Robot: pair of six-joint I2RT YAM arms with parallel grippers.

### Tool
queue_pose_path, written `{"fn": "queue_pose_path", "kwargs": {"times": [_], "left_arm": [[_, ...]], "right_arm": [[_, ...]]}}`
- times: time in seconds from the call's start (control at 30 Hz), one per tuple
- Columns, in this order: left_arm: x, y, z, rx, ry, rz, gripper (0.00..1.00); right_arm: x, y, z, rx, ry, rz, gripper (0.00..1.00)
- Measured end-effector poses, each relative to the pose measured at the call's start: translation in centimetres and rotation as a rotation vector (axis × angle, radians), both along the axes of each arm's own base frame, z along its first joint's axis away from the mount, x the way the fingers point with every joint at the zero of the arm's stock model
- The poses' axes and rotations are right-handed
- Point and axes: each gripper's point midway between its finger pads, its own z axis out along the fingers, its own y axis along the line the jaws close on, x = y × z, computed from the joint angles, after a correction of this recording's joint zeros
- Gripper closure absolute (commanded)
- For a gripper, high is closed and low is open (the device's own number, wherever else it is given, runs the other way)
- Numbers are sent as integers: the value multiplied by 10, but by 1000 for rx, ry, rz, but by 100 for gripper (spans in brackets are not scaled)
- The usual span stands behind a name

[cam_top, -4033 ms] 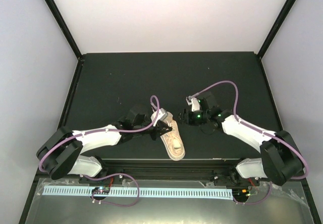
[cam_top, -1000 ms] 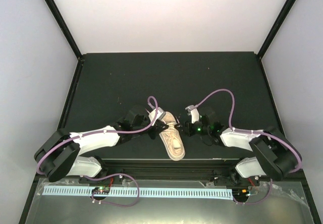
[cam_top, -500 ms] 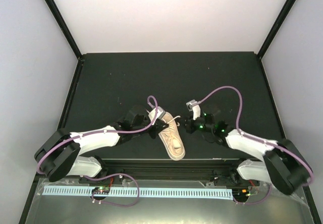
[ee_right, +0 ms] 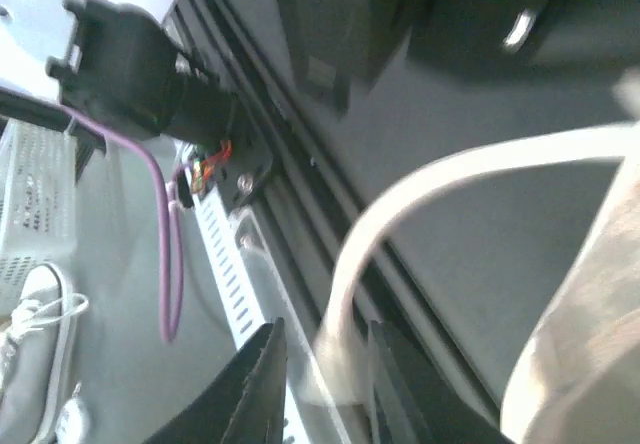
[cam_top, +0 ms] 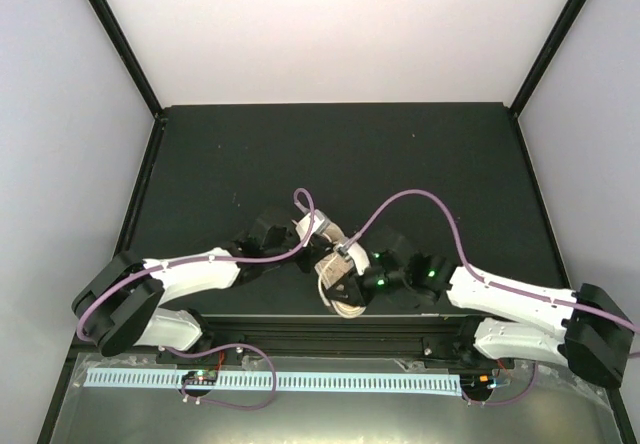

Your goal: Tie the shoes

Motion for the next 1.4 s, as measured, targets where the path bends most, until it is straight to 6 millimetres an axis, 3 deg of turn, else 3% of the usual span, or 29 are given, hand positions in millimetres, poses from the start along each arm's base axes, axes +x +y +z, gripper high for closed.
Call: {"fn": "queue_pose_path", "kwargs": {"times": [0.1,0.2,0.3,0.4,0.47,0.67,0.9,1.13,1.4], "left_arm": [[0,2,0,2,1,4,98],[-1,3,4,-5,-10,2,98],[-4,4,4,-6,-10,-8,98],[-6,3,3,-7,-5,-19,98],[-7,3,3,-10,-4,-25,98],[-9,2,3,-14,0,-38,98],[-13,1,4,-22,6,-57,98],[-16,-1,5,-30,11,-75,98],[-17,-1,5,-31,11,-82,98]], "right_arm": [[-17,0,-23,-90,36,24,40],[-4,-14,-35,-185,-5,-72,28],[18,-33,-24,-204,-100,-182,25],[43,-46,-2,-137,-180,-277,25],[58,-54,3,-92,-225,-323,27],[65,-53,-27,-62,-281,-282,32],[75,-29,-34,-21,-349,-200,38],[84,-23,-52,-54,-384,-175,39],[93,-16,-58,-79,-426,-148,55]]}}
